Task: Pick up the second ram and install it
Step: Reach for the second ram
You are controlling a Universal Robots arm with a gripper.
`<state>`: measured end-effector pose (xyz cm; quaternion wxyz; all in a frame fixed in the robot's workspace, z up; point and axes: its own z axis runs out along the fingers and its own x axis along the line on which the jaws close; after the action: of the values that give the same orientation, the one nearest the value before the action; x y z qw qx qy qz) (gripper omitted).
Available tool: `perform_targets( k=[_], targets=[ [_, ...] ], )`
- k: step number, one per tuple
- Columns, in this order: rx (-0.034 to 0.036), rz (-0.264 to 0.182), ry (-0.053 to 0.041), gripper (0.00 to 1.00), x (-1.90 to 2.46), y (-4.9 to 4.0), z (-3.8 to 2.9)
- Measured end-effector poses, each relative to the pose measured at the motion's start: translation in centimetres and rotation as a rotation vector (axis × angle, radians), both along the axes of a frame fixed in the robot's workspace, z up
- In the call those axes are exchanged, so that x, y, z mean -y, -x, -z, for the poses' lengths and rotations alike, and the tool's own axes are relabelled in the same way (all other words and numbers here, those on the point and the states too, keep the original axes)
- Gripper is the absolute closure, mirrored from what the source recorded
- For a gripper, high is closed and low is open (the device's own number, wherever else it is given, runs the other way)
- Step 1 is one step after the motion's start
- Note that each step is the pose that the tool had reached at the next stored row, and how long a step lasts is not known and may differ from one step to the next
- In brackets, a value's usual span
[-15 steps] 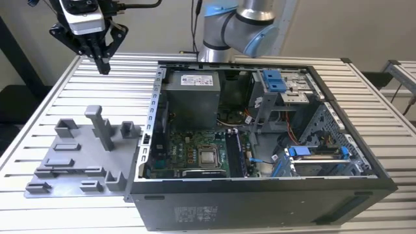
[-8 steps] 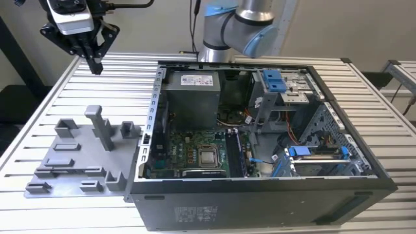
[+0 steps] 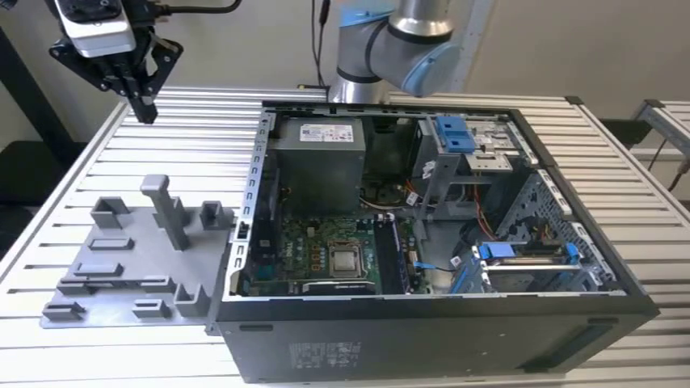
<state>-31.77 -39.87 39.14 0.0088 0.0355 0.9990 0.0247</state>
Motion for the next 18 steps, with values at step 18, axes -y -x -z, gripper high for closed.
perform_targets(
  k=[18],
  targets=[
    [-0.0008,0.0,0.0,0.89,0.0,3.59,0.09]
  ],
)
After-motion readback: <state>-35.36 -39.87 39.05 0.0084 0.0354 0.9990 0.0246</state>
